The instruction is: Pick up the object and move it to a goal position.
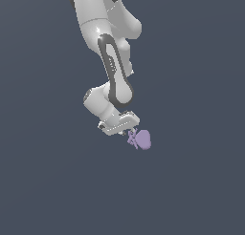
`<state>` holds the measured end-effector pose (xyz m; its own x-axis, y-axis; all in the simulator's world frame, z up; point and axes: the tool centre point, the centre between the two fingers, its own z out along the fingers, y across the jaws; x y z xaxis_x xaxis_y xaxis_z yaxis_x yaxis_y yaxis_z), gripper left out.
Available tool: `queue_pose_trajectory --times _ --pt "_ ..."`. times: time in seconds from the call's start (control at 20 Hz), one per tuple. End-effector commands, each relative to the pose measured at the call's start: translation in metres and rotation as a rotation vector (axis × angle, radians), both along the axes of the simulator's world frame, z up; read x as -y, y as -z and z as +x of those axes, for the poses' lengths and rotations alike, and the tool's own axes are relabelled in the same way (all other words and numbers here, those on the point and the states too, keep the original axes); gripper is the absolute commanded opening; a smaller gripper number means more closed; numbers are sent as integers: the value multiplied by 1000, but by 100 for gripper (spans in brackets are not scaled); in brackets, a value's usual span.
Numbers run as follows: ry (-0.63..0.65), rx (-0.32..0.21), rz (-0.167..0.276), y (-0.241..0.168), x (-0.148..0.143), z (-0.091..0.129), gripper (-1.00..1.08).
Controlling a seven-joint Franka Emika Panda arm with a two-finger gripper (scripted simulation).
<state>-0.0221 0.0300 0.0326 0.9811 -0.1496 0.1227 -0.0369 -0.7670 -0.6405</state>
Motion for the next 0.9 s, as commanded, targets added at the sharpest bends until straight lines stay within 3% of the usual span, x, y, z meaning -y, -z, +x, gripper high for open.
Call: queue_pose_trajectory --times 0.0,0.1,0.15,0.85 --pt "0 0 1 6 -5 1 28" --pt "0 0 1 7 -6 1 28" --pt "0 0 1 7 -6 1 -100" --pt "10 2 -5 -4 1 1 -100"
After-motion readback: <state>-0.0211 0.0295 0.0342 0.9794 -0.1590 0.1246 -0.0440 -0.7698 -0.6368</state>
